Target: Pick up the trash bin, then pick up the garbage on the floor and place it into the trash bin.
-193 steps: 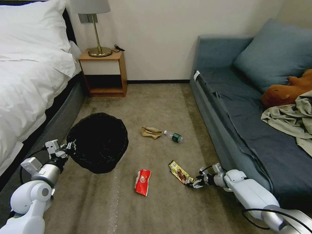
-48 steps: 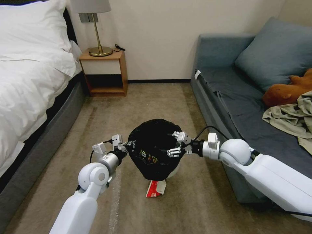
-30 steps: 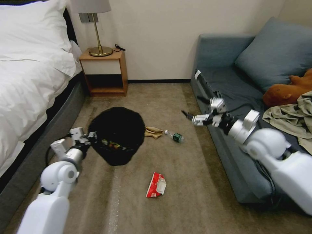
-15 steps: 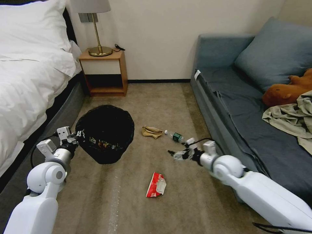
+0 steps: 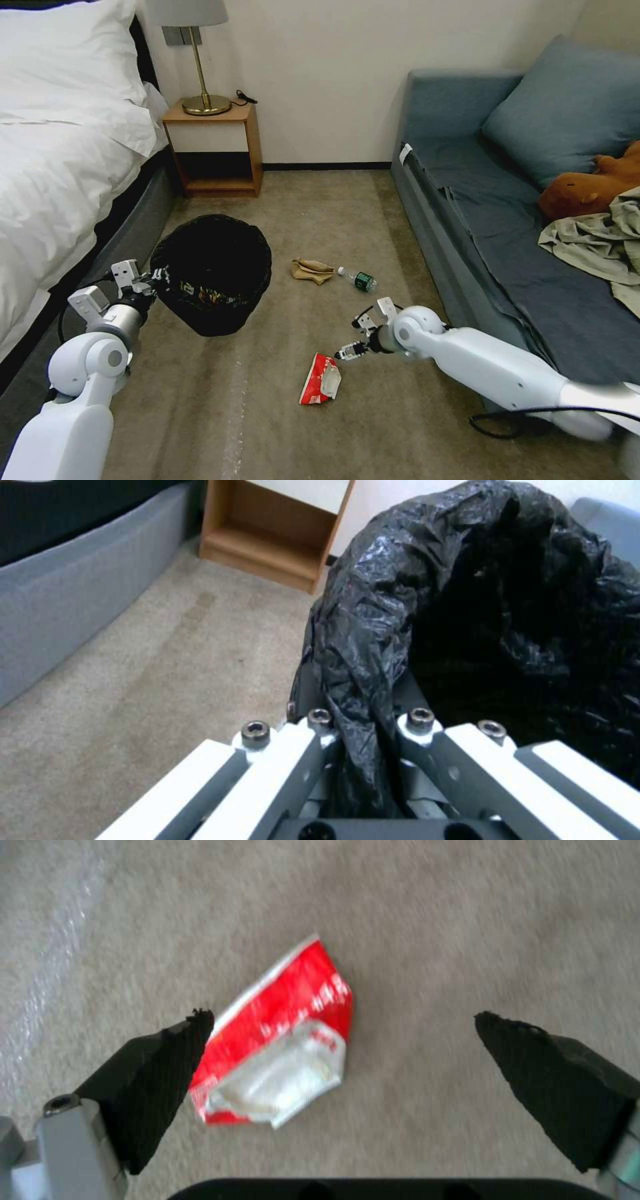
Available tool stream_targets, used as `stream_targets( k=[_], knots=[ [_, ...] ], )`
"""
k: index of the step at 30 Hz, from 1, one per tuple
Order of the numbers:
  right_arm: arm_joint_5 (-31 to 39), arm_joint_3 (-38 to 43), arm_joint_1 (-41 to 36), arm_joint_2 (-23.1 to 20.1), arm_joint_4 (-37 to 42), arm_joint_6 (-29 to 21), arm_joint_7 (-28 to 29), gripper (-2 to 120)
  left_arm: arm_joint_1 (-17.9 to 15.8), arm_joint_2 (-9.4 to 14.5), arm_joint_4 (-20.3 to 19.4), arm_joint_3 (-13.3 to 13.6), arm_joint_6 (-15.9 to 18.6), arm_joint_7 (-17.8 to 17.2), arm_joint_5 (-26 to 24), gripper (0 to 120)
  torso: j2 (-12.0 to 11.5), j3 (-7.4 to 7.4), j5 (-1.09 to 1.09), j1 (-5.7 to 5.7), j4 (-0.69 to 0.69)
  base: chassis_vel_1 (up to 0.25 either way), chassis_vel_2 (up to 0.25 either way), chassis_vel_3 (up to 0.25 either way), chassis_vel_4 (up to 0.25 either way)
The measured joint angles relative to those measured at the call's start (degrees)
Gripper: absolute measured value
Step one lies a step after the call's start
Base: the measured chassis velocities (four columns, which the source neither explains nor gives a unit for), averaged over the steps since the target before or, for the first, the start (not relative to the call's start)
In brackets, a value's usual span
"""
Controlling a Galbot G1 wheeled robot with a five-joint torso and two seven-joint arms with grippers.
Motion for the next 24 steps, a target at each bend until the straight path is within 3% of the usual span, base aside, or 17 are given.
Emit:
stream_targets(
  k=[4,9,24],
  knots=[
    [-2.42,-0.68,0.16,1.77,-3.25,0.74,-2.58,100,-0.23,0.22,0.13,0.10,0.00,0.02,-0.24,3,0.00,0.00,0.00,0.00,-0.02,0.000,0.000,0.000,0.000],
    [-9.22,1.09,-3.56,8.31,-10.51,2.09,-6.40,100,-0.15,0.41,0.55,-0.05,0.03,0.27,-0.41,3,0.00,0.00,0.02,0.00,-0.01,0.000,0.000,0.000,0.000],
    [-17.52,3.14,-9.09,13.54,-14.87,4.38,-10.22,100,1.00,-0.55,1.40,-0.32,-0.82,1.94,0.69,3,0.00,-0.01,0.01,0.00,-0.01,0.000,0.000,0.000,0.000]
  ],
)
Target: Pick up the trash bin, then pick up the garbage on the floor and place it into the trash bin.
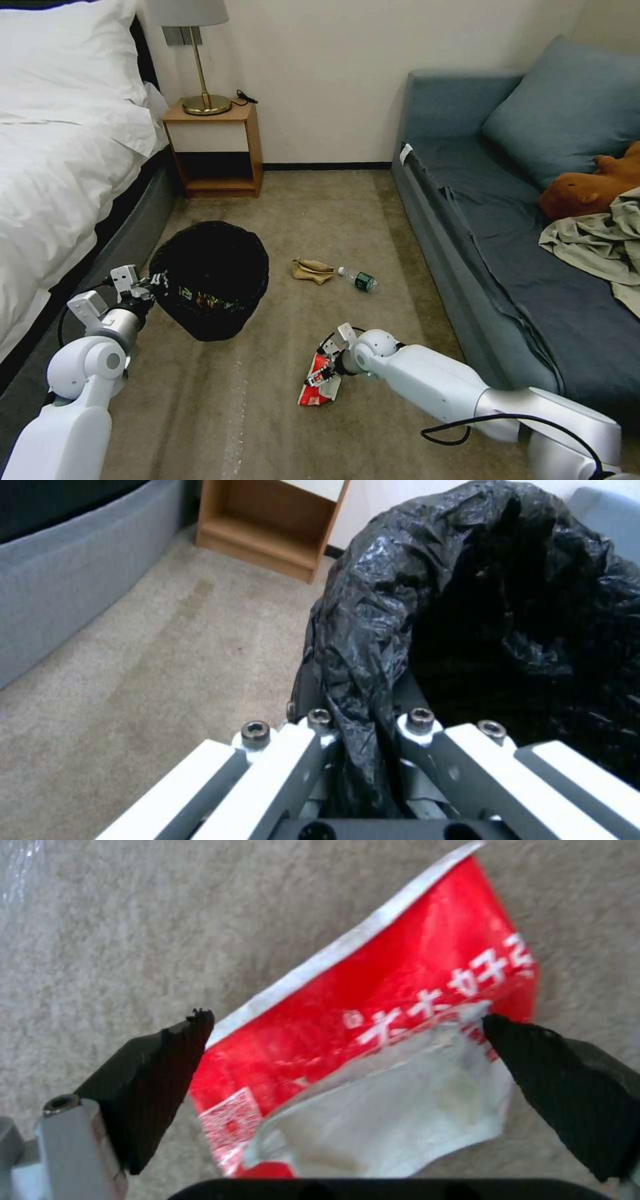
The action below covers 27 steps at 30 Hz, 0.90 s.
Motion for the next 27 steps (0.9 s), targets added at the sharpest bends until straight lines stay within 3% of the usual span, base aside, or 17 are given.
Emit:
stream_targets(
  k=[7,11,18,27],
  knots=[
    [-3.38,1.47,0.16,-0.33,-2.03,1.45,-3.54,100,0.44,0.19,0.58,-0.12,-0.74,1.22,0.25,3,0.00,0.00,0.02,0.00,0.00,0.000,0.000,0.000,0.000],
    [-3.94,1.46,3.27,-5.38,-0.13,2.46,-5.00,100,0.54,0.14,0.59,-0.05,-1.03,1.57,0.27,3,0.01,0.00,-0.01,0.00,-0.02,0.000,0.000,0.000,0.000],
    [-7.18,3.82,0.51,-4.41,-2.42,3.96,-6.82,100,0.55,-0.13,0.78,0.42,-1.05,1.63,0.45,3,0.01,0.00,0.02,0.00,0.00,0.000,0.000,0.000,0.000],
    [-6.31,3.95,0.12,-4.12,-1.09,3.87,-6.64,100,0.93,-0.03,1.39,0.33,-1.23,2.19,0.98,3,0.01,0.00,0.02,0.00,0.00,0.000,0.000,0.000,0.000]
  ],
)
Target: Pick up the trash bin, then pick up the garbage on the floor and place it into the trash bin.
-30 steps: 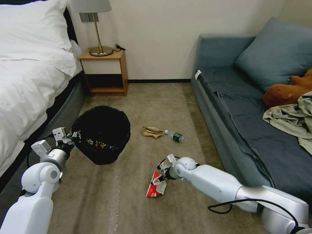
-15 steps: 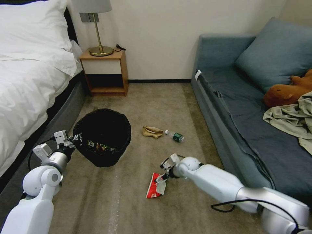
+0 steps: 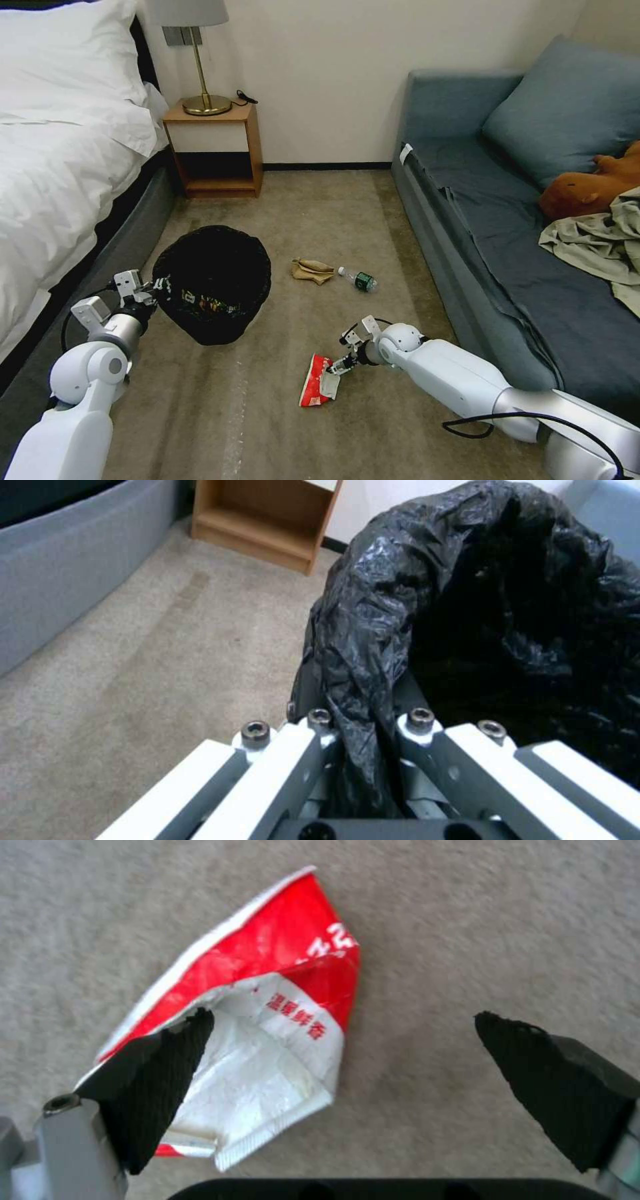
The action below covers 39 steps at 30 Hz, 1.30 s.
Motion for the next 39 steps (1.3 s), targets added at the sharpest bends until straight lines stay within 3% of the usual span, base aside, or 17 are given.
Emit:
stream_targets(
  k=[14,22,33,39],
  knots=[
    [4.15,-0.48,0.80,-7.70,6.84,-0.40,2.54,100,-0.49,-1.19,0.83,1.30,-0.26,0.35,0.99,3,0.00,0.00,-0.02,0.00,-0.02,0.000,0.000,0.000,0.000],
    [4.45,-0.16,-1.05,-3.79,6.69,-0.39,3.40,100,-0.28,-1.83,1.39,1.66,-0.30,0.68,1.72,3,0.00,0.00,-0.01,0.00,0.00,0.000,0.000,0.000,0.000],
    [4.38,-0.93,-1.85,-2.55,6.52,-0.42,3.43,100,0.05,-1.80,2.54,0.76,-0.71,1.23,1.60,3,0.00,0.00,-0.03,0.00,-0.02,0.000,0.000,0.000,0.000],
    [3.29,-0.80,-2.71,1.90,4.44,0.37,3.59,100,-0.09,-2.17,3.12,1.00,-0.81,1.35,2.01,3,0.00,0.00,-0.01,0.00,0.01,0.000,0.000,0.000,0.000]
  ],
)
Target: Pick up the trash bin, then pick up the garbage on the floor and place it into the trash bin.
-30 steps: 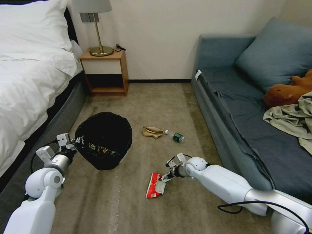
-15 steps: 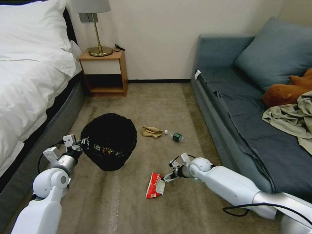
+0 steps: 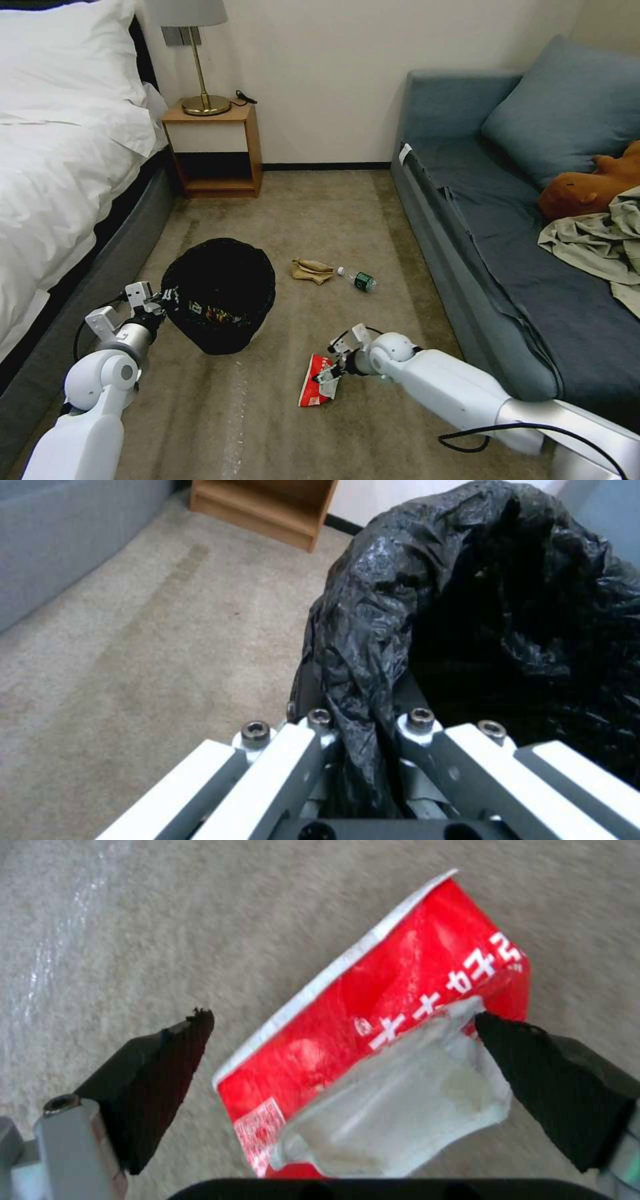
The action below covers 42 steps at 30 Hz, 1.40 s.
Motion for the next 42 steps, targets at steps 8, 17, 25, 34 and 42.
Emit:
stream_targets(
  k=[8,17,25,34,42],
  knots=[
    [-2.44,-0.04,-0.14,1.57,-2.48,0.96,-0.47,82,0.13,0.39,0.19,-0.50,-0.14,0.08,-0.08,3,0.00,0.00,-0.01,0.00,-0.01,0.000,0.000,0.000,0.000],
    [-4.97,0.47,-1.19,0.34,-2.99,2.60,-2.31,51,-0.14,0.45,0.79,-0.45,-0.33,0.19,-0.15,3,0.00,0.00,-0.01,0.00,-0.02,0.000,0.000,0.000,0.000],
    [-5.52,0.44,-1.13,0.33,-3.21,3.09,-2.67,20,-0.21,0.24,0.50,-0.18,-0.32,0.19,-0.08,3,0.00,0.00,0.00,0.00,-0.02,0.000,0.000,0.000,0.000],
    [-6.54,0.47,-1.33,-0.41,-3.28,3.97,-2.96,0,-0.04,0.54,0.04,-0.24,-0.21,0.19,-0.16,3,0.00,0.00,0.01,0.00,-0.01,0.000,0.000,0.000,0.000],
    [-5.96,1.65,0.26,-7.84,0.63,5.52,-1.99,0,-0.15,0.41,-0.45,0.79,0.03,0.10,-0.08,3,-0.01,0.00,0.00,0.00,-0.02,0.000,0.000,0.000,0.000]
  ],
)
